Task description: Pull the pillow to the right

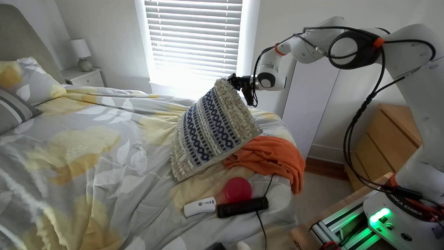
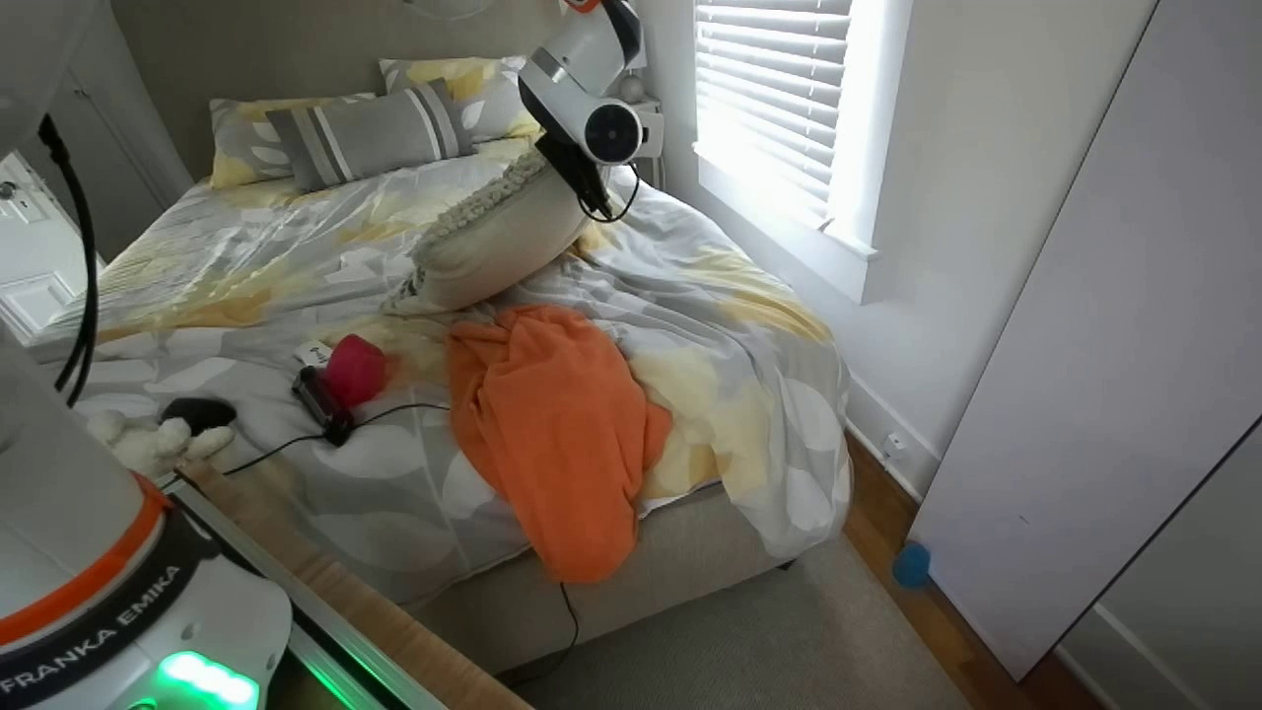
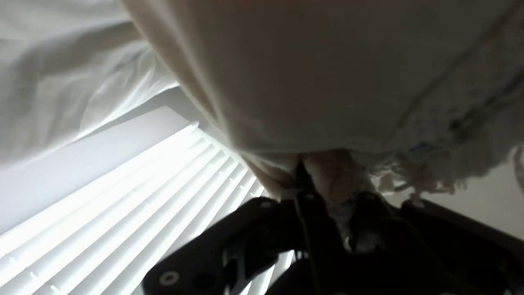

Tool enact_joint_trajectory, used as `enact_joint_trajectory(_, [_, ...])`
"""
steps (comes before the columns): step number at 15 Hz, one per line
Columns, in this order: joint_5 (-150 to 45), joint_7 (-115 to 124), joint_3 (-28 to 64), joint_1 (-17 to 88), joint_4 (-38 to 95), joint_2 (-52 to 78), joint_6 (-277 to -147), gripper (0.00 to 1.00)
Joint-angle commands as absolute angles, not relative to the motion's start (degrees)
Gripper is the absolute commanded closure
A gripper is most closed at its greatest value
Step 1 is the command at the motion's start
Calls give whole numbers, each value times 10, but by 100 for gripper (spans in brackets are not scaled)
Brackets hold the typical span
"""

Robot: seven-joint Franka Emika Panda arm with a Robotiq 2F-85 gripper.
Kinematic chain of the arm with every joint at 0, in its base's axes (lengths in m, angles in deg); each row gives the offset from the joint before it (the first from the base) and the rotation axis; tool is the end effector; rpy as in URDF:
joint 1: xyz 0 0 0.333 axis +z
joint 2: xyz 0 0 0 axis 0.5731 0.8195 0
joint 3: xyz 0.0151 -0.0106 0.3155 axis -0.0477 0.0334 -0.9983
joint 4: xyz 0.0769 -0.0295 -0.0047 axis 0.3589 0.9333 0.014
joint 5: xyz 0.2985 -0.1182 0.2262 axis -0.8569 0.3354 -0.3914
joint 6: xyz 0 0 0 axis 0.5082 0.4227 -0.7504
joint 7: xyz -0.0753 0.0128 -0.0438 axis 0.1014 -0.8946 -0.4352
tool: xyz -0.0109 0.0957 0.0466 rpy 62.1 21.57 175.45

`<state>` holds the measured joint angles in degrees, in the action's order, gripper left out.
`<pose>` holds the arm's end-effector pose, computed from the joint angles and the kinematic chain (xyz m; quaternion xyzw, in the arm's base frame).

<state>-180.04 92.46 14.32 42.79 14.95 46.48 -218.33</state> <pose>0.7484 0.0984 0.2129 -0.7686 0.1076 -0.4253 0.4656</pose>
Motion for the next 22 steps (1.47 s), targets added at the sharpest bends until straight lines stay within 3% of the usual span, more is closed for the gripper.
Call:
enact_joint_trajectory(1, [-1850, 917, 163, 414, 28, 517, -2245, 97])
enact_joint_trajectory(11, [-1770, 861, 240, 356, 0, 538, -2368, 97])
enact_joint_trajectory(17, [-1549, 689, 235, 334, 88, 518, -2327, 97])
enact_joint_trajectory(22, [-1362, 504, 243, 307, 80, 517, -2303, 97])
